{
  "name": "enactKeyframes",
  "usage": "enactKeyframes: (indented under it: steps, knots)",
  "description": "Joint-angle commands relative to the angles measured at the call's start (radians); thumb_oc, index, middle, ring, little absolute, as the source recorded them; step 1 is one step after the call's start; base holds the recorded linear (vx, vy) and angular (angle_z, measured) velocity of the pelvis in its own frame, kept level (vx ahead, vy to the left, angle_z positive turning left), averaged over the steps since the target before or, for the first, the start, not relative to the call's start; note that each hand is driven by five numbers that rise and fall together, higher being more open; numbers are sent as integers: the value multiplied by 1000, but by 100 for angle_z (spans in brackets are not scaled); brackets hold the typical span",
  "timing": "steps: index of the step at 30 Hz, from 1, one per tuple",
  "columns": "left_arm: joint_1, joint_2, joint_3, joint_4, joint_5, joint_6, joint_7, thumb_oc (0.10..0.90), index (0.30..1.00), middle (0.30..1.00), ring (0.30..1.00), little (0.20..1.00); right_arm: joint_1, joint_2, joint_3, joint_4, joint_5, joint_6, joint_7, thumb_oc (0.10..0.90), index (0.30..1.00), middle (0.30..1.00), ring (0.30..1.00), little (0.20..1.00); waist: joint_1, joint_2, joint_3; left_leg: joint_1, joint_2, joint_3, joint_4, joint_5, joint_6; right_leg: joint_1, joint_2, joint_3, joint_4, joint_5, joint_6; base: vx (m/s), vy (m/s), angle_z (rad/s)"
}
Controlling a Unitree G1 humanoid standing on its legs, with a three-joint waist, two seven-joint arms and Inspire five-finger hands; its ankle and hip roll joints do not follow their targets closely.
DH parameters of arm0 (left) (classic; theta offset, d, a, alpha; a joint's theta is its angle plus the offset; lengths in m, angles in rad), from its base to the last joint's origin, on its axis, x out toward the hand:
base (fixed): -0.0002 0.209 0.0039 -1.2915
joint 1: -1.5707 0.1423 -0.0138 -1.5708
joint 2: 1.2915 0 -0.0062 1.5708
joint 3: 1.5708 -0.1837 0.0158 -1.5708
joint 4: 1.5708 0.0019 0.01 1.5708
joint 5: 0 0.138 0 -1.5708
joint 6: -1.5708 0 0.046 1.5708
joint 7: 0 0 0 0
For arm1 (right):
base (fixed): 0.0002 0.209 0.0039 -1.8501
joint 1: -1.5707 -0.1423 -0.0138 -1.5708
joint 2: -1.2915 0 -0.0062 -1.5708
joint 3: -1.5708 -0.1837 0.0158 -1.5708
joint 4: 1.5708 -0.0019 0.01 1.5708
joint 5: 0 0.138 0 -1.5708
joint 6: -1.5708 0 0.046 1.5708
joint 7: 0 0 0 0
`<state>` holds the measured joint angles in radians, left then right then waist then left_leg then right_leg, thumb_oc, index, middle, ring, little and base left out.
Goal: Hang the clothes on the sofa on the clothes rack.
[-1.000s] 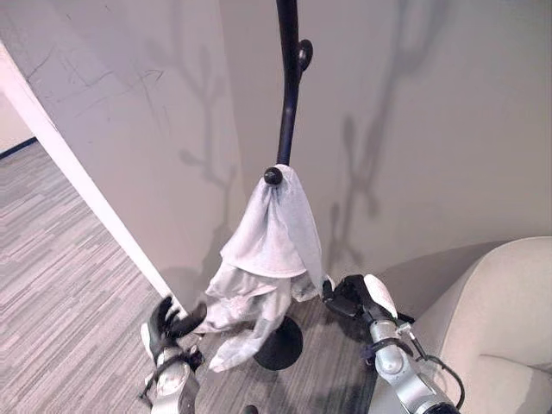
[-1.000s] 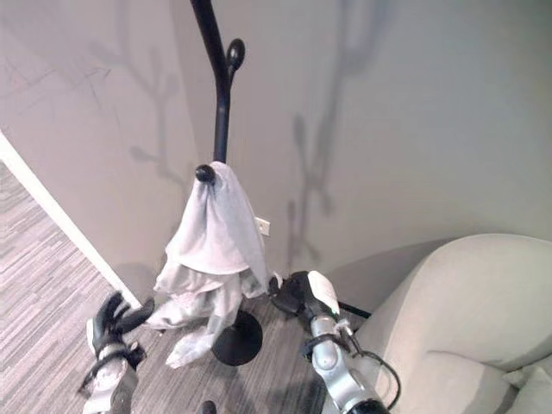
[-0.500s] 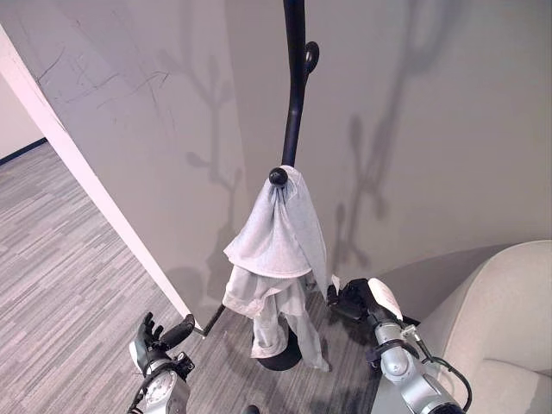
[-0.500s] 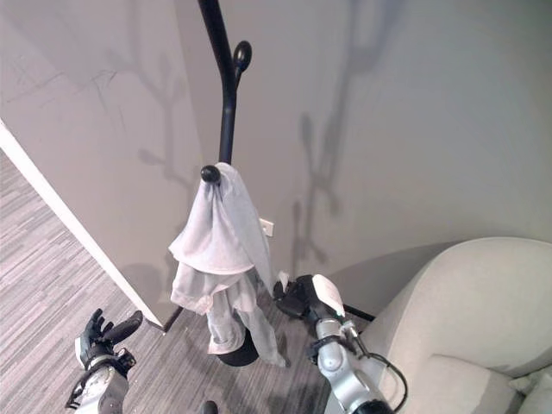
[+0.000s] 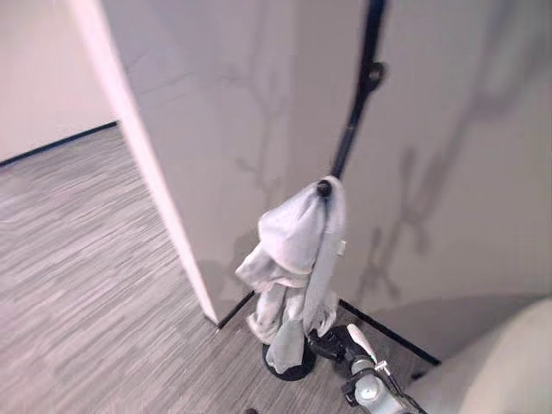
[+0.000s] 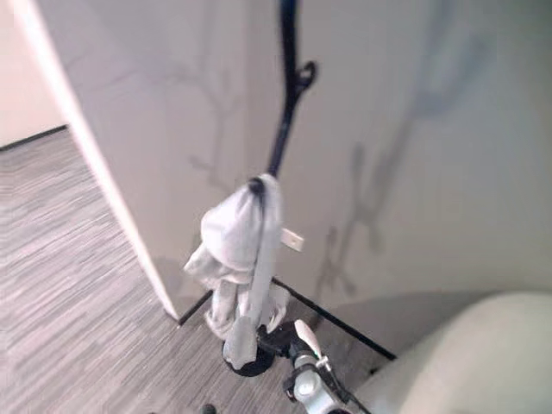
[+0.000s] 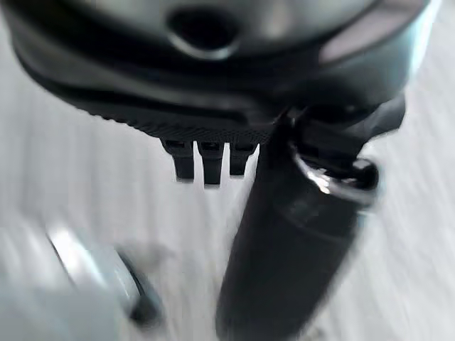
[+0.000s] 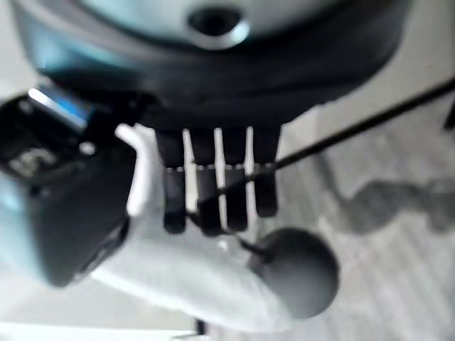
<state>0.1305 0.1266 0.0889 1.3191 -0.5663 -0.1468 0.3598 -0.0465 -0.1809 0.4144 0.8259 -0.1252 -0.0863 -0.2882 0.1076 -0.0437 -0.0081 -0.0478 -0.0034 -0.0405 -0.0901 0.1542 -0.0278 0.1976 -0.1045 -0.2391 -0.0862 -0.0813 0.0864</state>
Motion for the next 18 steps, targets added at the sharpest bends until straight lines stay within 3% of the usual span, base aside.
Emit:
enactKeyframes:
  steps: [1, 7, 8, 12, 16, 18]
  knots:
    - [-121, -8, -23, -84, 71, -67, -24, 800, 900, 900, 900, 900, 5, -83, -6, -61, 94, -16, -3, 800, 900, 900, 900, 900, -10, -1, 26, 59, 29, -1, 3, -147, -12, -74, -49, 32, -1, 75, 48, 0, 0, -24]
    - [-121, -8, -23, -84, 71, -67, -24, 800, 900, 900, 900, 900, 5, -83, -6, -61, 94, -16, -3, 800, 900, 900, 900, 900, -10, -1, 26, 59, 29, -1, 3, -147, -12, -74, -49, 32, -1, 75, 48, -1, -6, -9]
    - [-108, -5, 14, -52, -54, -74, -77, 800, 900, 900, 900, 900, 103, 27, -195, -99, 825, -155, 150, 800, 900, 900, 900, 900, -52, -1, 31, 89, 47, 60, 3, -161, -22, -76, -46, 64, -1, 83, 54, -6, -34, -17]
    - [-105, -9, 11, -43, -85, -74, -91, 800, 900, 900, 900, 900, 121, 65, -226, -89, 971, -158, 180, 800, 900, 900, 900, 900, -63, 0, 25, 92, 51, 68, 3, -162, -26, -79, -44, 69, 0, 84, 52, 4, -9, -61]
    - [-106, -13, -4, -40, -93, -73, -108, 800, 900, 900, 900, 900, 122, 75, -233, -43, 1021, -142, 204, 800, 900, 900, 900, 900, -67, 1, 23, 95, 52, 73, 3, -163, -28, -79, -42, 72, 0, 84, 51, 0, -1, -10]
    - [-114, -8, -22, -29, -80, -63, -125, 800, 900, 900, 900, 900, 102, 98, -250, 105, 1101, -88, 222, 800, 900, 900, 900, 900, -64, 0, 18, 94, 53, 70, 3, -162, -31, -78, -39, 70, 0, 83, 48, 0, 0, 0]
